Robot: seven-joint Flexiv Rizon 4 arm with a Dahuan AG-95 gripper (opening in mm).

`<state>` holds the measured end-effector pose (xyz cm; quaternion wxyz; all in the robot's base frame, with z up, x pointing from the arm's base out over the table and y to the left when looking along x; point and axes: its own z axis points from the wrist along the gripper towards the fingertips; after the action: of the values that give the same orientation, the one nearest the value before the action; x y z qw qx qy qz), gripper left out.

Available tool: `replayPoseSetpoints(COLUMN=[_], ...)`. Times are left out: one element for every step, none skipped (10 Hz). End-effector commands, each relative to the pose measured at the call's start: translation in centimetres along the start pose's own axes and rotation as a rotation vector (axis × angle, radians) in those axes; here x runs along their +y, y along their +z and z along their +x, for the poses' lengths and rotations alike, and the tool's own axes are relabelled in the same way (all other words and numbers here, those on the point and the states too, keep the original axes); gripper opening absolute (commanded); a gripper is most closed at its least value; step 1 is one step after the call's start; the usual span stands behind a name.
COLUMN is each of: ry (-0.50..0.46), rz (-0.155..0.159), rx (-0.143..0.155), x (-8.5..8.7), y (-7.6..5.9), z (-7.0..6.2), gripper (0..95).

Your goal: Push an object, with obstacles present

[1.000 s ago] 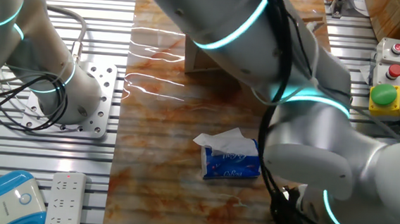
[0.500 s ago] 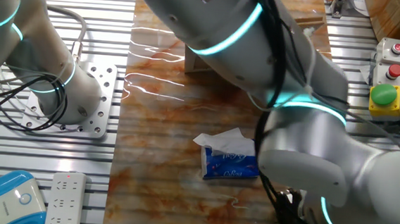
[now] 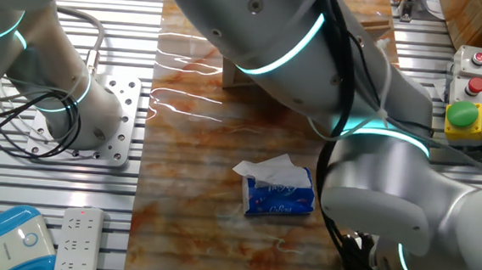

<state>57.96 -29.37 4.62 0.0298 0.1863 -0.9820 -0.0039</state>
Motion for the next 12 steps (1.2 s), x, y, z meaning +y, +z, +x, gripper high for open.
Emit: replayPoseSetpoints(ry=[-0.001,-0.009,-0.014,-0.02,-0.025,-0.026,-0.025,-0.026,-0.027,-0.037,-0.039,-0.042], rz=[-0.001,0.003,0.004,0.006,0.005,0.006,0.005,0.007,0.007,0.01,0.012,0.011], rx=[-0.003,-0.005,-0.005,-0.004,-0.004,-0.005,-0.008,-0.009,-0.01,-0.007,-0.004,-0.003], x=[-0.2,-0.4,-0.6,-0.7,-0.8,-0.8,-0.8,-0.8,-0.8,-0.9,-1.0,-1.1], y=[0.1,0.1,0.1,0.1,0.2,0.4,0.5,0.7,0.7,0.6,0.6,0.5], z=[-0.6,-1.0,-1.3,-1.8,-2.4,-2.8,-3.4,-4.1,-4.2,-5.4,-5.8,-6.3], gripper=[0.0,0.0,0.0,0.0,0.0,0.0,0.0,0.0,0.0,0.0,0.0,0.0])
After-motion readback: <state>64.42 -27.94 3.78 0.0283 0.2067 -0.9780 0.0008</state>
